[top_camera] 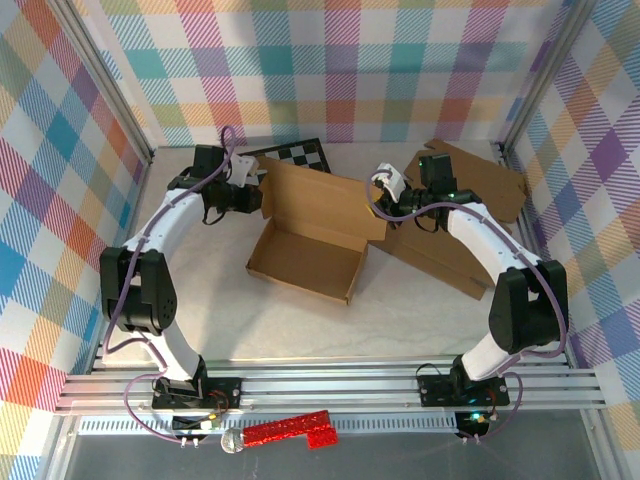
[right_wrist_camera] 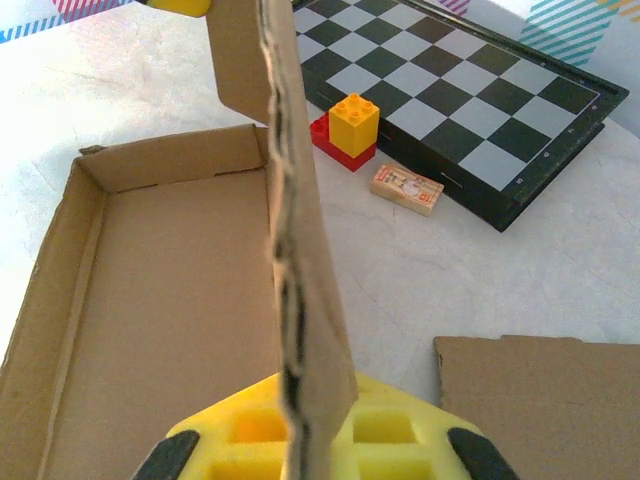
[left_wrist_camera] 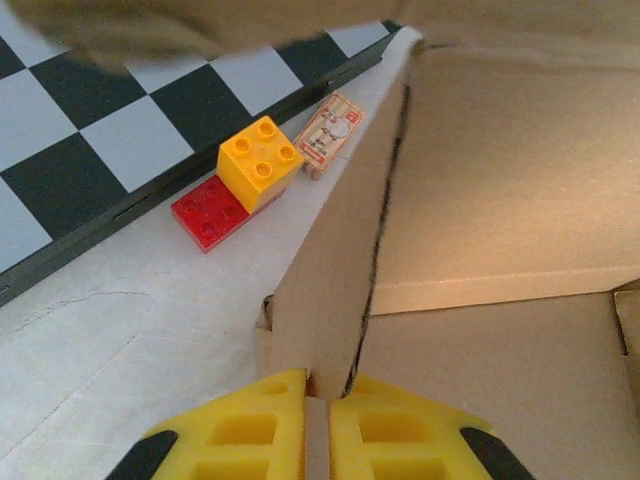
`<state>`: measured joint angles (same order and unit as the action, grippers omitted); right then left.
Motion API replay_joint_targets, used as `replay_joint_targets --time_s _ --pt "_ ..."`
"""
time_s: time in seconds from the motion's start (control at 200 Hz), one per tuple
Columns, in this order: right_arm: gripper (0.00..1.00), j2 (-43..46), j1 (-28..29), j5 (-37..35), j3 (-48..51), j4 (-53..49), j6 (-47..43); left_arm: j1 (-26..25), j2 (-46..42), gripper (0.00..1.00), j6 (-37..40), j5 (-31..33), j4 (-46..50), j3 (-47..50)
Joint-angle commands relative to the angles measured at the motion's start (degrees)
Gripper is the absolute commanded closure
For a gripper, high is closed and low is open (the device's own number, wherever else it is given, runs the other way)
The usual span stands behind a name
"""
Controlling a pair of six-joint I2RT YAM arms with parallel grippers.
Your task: Fold the paper box
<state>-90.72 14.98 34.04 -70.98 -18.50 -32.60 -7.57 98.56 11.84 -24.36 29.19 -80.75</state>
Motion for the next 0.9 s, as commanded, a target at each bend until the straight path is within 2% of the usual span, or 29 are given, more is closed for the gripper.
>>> replay_joint_targets --time_s 0.0,0.07,0.16,0.355,0.43,0.74,0.895 --pt "1.00 -0.99 0.28 0.68 -2.05 -1.01 -0.60 -1.69 -2.81 0.92 0.77 1.07 1.14 1.22" --pt "1.00 -1.11 0.28 0.18 -2.70 -1.06 0.79 -2.63 -3.85 1.00 -0.86 5.36 0.08 2.60" --pt "1.00 -0.88 0.36 -1.09 -3.27 -1.54 3.74 -3.76 -5.79 1.00 -4.43 10.63 -2.41 5.06" --pt "0.78 1.29 0.33 -3.77 -3.01 -3.66 7.89 -5.77 -8.83 1.00 -9.57 17.94 -6.62 9.72" --pt "0.73 2.82 0.40 -5.31 -2.12 -4.33 8.04 -5.92 -9.26 1.00 -10.16 18.46 -7.13 10.26" --pt "0.71 3.05 0.32 -8.66 0.11 -4.96 7.34 -6.20 -8.92 1.00 -9.24 17.44 -5.54 9.15" --pt "0.64 2.03 0.31 -10.77 0.48 -4.99 7.80 -6.31 -8.39 1.00 -9.34 17.21 -4.84 8.77"
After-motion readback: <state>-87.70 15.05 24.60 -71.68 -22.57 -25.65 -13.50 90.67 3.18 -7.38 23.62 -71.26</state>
